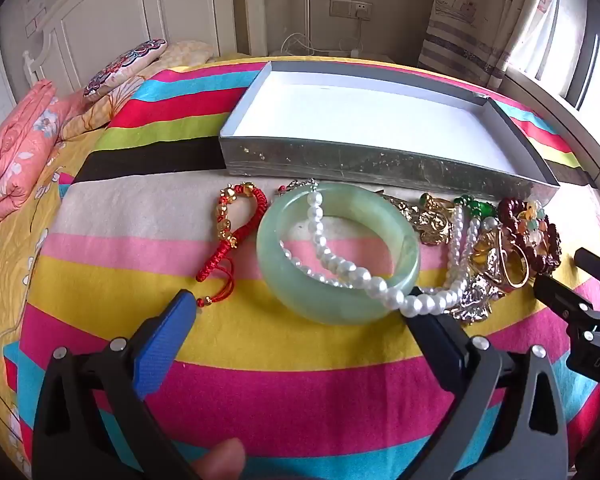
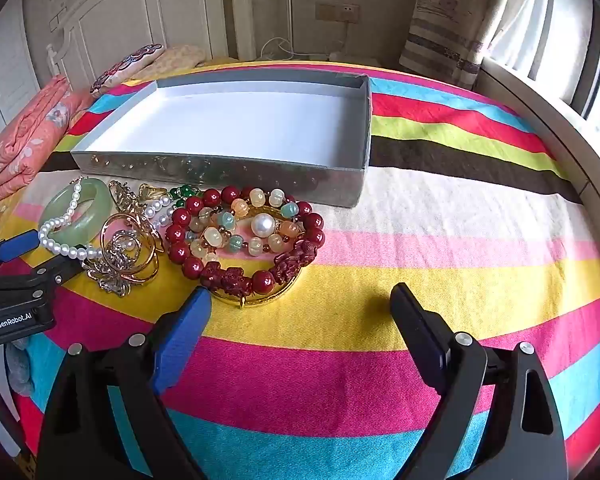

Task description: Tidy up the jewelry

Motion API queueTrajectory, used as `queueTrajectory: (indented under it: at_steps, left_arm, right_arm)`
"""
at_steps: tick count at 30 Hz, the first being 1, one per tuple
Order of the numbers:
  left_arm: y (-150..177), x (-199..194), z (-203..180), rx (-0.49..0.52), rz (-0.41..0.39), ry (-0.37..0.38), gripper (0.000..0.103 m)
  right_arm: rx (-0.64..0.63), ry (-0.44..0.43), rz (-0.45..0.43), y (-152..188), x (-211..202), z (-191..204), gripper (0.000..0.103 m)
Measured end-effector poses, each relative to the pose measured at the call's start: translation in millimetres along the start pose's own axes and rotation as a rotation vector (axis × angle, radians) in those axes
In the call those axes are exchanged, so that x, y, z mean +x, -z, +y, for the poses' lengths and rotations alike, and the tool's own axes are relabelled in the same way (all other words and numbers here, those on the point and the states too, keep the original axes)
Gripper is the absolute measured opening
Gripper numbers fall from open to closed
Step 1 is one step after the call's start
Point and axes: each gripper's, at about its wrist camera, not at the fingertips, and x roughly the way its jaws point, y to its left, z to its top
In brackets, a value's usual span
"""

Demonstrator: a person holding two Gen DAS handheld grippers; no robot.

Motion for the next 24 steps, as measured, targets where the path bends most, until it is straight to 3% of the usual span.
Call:
queueTrajectory:
  at_steps: [24]
  left_arm:
    - [0.0, 0.0, 0.1, -0.001, -0.002, 0.001, 0.101]
  right_arm:
    - [-0.001, 0.002, 0.002, 0.5, -0.3, -1.9, 0.087]
